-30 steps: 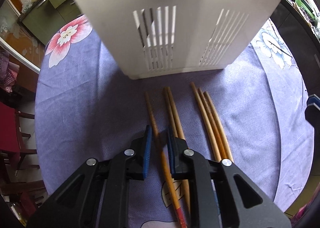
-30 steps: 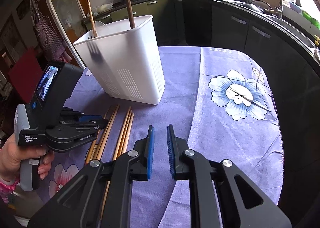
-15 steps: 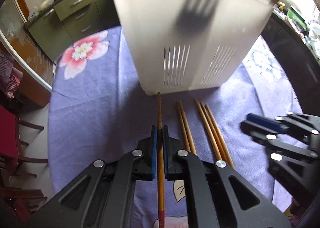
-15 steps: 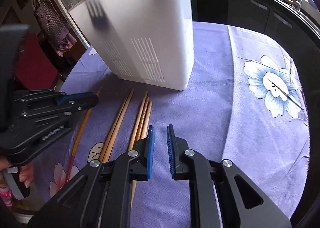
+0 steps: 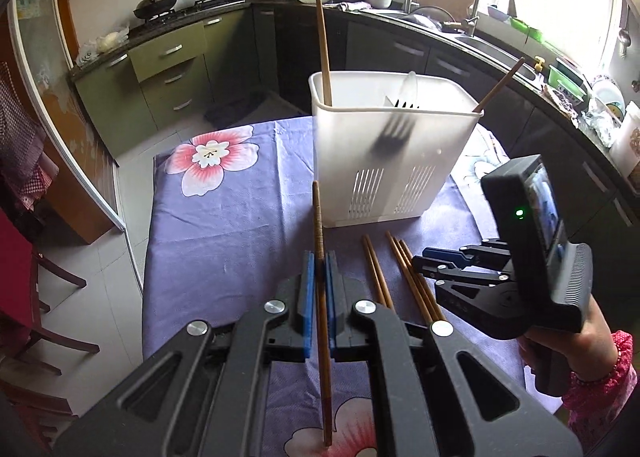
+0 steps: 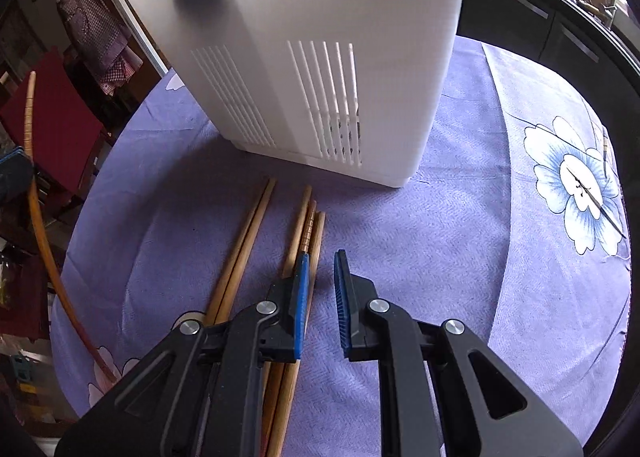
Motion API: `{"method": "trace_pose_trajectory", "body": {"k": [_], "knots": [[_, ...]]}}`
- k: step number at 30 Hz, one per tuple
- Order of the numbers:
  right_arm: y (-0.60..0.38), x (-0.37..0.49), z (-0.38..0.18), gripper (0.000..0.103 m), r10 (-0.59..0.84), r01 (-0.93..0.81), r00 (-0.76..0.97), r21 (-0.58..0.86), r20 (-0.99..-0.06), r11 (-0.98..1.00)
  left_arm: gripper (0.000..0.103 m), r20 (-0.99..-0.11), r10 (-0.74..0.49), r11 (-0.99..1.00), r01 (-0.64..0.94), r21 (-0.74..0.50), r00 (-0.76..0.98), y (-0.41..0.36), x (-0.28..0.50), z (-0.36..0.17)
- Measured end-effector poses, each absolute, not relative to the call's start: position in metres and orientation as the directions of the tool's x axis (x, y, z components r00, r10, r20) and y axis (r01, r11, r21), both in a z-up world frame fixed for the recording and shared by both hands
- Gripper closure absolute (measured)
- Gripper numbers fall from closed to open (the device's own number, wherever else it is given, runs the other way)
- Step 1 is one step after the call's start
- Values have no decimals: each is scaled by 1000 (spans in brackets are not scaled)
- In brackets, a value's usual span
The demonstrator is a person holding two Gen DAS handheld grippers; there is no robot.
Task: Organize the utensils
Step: 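Lift the held chopsticks upright toward the white holder with both grippers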
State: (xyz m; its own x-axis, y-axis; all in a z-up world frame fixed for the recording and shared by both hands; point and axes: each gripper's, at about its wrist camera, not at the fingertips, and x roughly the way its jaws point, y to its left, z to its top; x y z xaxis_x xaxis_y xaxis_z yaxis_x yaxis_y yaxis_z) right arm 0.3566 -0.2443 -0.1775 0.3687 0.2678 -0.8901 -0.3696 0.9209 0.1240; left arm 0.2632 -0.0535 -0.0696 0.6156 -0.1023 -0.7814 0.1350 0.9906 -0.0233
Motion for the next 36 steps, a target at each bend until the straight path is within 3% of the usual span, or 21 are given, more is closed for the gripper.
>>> {"method": "trace_pose_trajectory", "body": {"k": [15,21,36], "knots": [[-201,350,-189,89,183,-386,396,17,-900,922,98,-772,-109,991,128,-37,627,-42,253,-63],[-201,348,-186,97,203,-386,422,27,-884,922,98,-771,-107,992,124,-37,627,-39,252,-63],[-276,293,-59,97,363,-380,627,136,-690,915,98,-750,-116,990,136,-35,652,-41,249,-45]]}}
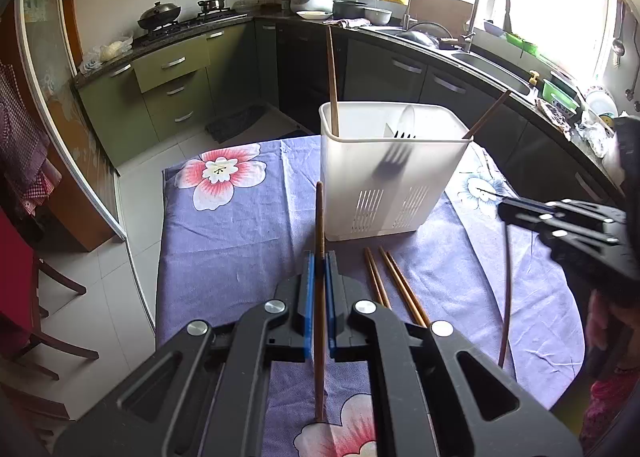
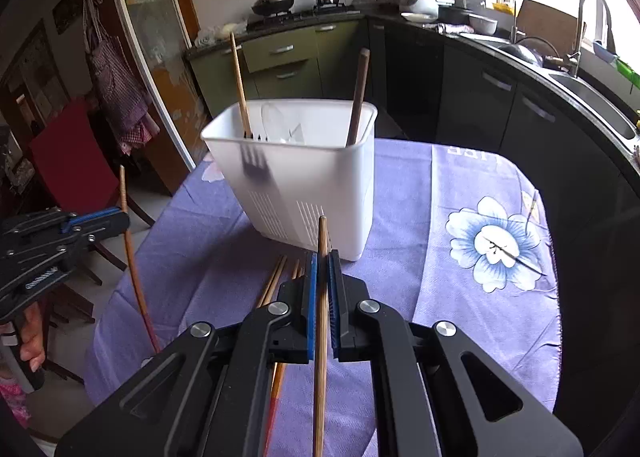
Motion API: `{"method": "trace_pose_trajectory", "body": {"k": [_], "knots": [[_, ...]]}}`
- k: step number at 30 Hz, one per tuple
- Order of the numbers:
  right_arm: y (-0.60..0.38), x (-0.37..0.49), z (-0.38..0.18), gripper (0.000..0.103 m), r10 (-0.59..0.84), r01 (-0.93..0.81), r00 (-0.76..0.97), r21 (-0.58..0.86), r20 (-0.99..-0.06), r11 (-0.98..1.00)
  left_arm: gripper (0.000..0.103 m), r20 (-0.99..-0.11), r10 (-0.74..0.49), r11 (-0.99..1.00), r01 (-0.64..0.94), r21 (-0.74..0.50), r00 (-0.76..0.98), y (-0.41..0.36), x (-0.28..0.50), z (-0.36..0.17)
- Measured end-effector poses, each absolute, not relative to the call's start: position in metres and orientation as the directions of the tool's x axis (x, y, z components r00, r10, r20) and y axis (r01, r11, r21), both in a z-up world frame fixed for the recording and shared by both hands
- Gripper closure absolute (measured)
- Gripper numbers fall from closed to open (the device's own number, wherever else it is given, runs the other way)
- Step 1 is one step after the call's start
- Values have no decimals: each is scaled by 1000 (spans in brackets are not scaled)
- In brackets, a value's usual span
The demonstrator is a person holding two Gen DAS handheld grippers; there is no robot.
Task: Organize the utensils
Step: 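Lift the held chopsticks upright toward the white holder with both grippers, then raise both chopsticks over the white holder and open both grippers to drop them in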
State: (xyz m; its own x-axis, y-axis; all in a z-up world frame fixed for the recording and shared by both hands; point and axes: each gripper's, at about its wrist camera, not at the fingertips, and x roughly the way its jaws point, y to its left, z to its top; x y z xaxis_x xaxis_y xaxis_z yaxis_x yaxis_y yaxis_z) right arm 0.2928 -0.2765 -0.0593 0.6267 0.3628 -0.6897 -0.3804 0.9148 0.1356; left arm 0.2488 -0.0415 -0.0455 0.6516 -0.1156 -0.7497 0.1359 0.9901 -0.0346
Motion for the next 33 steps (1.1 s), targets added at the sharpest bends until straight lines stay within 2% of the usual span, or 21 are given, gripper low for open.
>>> {"method": "trace_pose_trajectory", "body": {"k": [9,16,33], "knots": [[-307,253,-12,97,381,-388,711,123,-591,914,98,-735,-121,989,145,-31,667,-48,249,-31],[-311,258,2,97,383,-379,725,132,-573,916,98,-722,-137,986,161,-36,678,-56,251,-17],[-297,279,42,97,400,-397,729,133,-555,908,98,-625,-167,979,203,-14,762,-90,277,93]]}}
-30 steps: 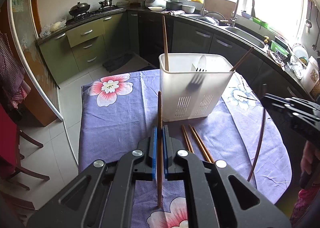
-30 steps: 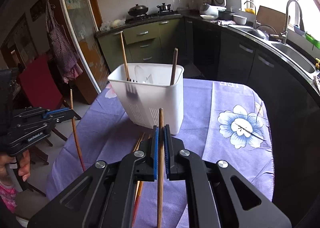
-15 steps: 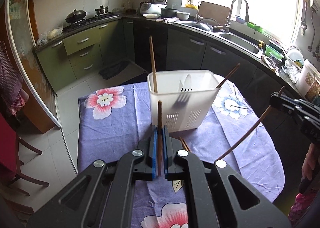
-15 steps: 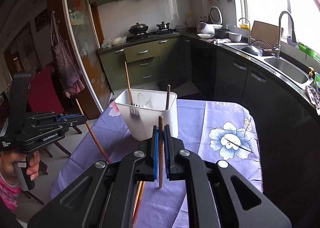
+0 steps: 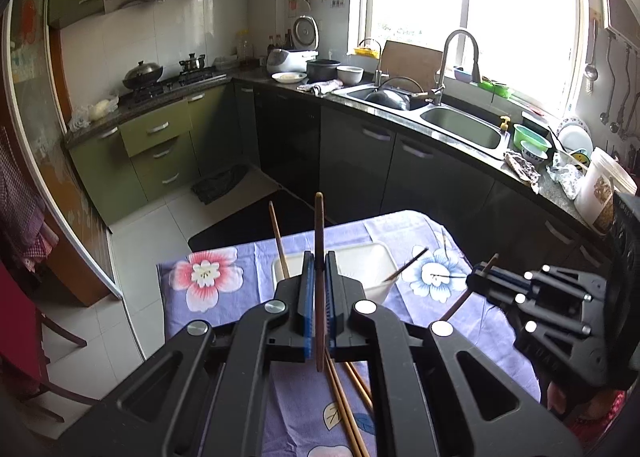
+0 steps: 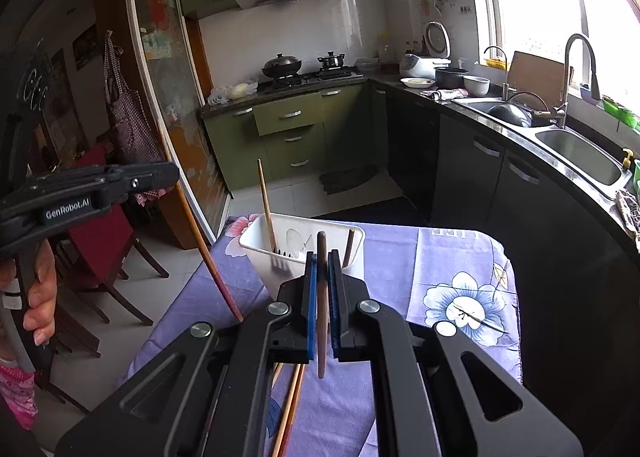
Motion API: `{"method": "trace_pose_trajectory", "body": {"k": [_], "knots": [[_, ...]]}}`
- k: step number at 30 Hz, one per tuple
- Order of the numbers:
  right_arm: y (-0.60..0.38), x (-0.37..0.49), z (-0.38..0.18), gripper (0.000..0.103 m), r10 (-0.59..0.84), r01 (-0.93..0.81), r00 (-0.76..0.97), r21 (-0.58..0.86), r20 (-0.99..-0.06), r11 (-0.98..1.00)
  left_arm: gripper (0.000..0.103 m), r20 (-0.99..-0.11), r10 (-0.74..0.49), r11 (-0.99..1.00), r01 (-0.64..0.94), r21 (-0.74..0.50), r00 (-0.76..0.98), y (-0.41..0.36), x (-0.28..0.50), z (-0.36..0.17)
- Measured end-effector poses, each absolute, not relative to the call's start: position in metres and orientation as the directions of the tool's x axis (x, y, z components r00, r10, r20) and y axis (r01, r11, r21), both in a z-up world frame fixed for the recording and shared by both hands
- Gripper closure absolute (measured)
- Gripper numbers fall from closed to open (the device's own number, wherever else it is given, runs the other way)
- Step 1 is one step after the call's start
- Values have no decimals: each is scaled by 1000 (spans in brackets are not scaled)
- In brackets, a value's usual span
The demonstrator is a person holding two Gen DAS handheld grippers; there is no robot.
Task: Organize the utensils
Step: 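Raise both chopsticks over the white holder and open both grippers to drop them in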
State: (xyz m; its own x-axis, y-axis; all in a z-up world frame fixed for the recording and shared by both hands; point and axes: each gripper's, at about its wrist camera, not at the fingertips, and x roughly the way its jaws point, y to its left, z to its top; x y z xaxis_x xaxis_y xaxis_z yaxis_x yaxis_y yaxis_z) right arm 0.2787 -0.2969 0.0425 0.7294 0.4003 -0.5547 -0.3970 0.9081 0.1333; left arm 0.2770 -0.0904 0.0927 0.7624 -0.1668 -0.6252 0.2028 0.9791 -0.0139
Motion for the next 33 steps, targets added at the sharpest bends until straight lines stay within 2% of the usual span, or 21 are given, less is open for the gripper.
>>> {"method": "trace_pose_trajectory", "body": {"k": [10,17,23,29,33], "knots": [[-297,276,42,97,397,-400,723,125,-566,908,98,-572,-143,985,173,-1,808,-97,298,139],[-300,275,38,97,392,-398,716,124,-577,909,98,-559,-112,991,136,1,822,-93,319,147],[-301,270,46,97,397,-403,725,121,-563,907,98,-608,-99,992,129,6,788,-94,340,115],[-303,271,78,97,432,-410,752,159,-498,898,97,-682,-91,991,135,12,726,-89,354,65],[-300,273,104,97,444,-416,784,163,-434,895,86,-701,-90,992,127,1,708,-77,352,46]]}}
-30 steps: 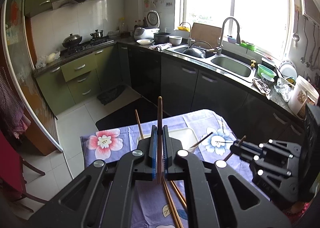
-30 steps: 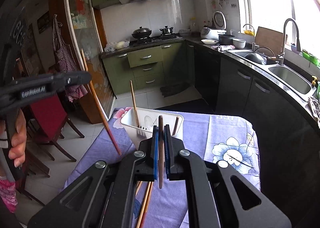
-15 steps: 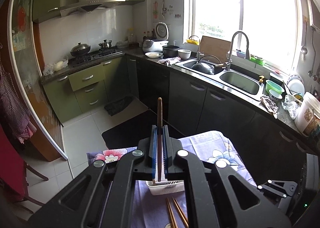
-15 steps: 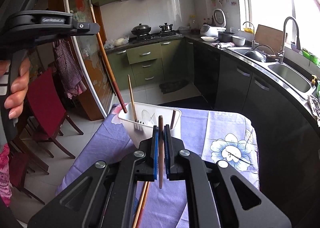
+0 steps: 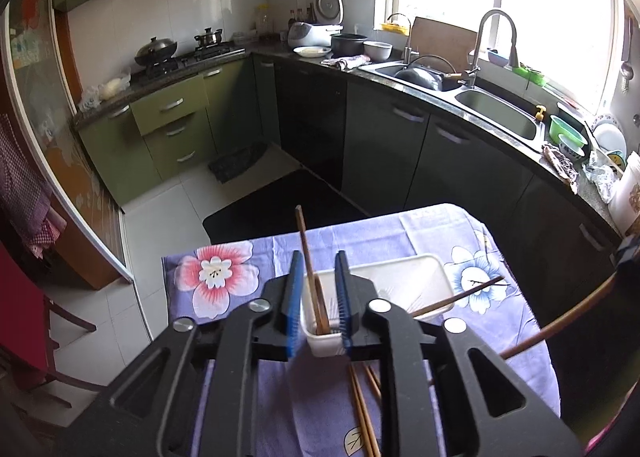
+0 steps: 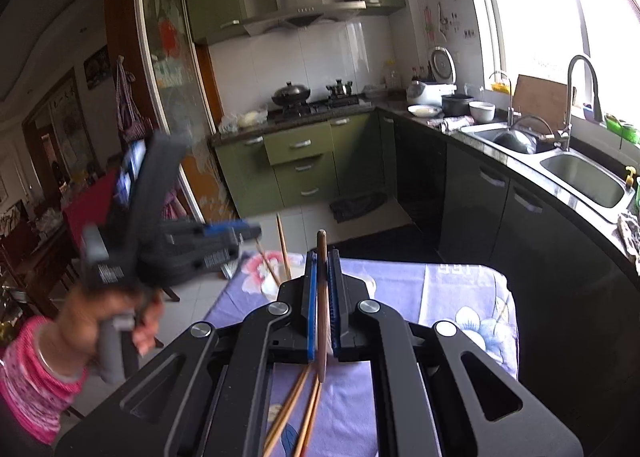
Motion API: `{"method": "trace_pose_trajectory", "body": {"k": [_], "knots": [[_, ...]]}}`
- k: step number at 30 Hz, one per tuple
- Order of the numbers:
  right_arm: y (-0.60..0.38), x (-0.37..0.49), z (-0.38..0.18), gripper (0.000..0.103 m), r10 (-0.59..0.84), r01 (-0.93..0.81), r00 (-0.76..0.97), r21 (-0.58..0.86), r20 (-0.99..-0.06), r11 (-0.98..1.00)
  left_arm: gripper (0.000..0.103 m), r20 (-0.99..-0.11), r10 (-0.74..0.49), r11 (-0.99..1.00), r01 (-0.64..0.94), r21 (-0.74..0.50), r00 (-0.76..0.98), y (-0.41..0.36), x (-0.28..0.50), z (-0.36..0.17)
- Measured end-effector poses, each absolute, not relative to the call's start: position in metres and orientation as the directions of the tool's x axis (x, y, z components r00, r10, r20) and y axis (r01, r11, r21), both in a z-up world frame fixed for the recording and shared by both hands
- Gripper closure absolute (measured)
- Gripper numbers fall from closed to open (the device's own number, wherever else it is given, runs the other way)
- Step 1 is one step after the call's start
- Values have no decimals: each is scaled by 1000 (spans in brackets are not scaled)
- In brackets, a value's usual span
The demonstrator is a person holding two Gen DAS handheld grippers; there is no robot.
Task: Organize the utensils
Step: 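Raise both chopsticks over the white holder and open both grippers to drop them in, then lower both grippers to the loose chopsticks and close the left on one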
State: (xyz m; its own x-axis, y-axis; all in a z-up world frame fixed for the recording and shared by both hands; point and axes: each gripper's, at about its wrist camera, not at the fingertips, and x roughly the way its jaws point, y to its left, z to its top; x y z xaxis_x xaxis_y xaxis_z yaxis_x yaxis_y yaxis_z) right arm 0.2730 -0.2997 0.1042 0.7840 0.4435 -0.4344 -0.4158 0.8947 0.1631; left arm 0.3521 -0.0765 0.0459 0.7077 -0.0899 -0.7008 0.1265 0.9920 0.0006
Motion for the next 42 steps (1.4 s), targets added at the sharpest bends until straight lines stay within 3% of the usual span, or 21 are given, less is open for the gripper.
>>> {"method": "trace_pose_trajectory", "body": {"k": [7,11,24,36,42], "knots": [[-298,284,149,97,422,-379,860,192,-287,905,85,-700,-115,990,137,-25,705,-61,332,39],[-293,302,157,97,356,-321,892,165,-279,933,82,-695,-121,989,144,-26,708,-57,320,40],[-269,354,84,96,327,-325,811,91,-486,941,82,-715,-113,990,143,-19,690,-57,311,25],[-289,301,75,88,384,-375,803,113,-456,920,78,-739,-128,987,155,-32,661,-63,300,4],[-293,286,10,84,369,-368,756,116,-540,923,78,-795,-136,986,161,-48,592,-77,300,-44]]}}
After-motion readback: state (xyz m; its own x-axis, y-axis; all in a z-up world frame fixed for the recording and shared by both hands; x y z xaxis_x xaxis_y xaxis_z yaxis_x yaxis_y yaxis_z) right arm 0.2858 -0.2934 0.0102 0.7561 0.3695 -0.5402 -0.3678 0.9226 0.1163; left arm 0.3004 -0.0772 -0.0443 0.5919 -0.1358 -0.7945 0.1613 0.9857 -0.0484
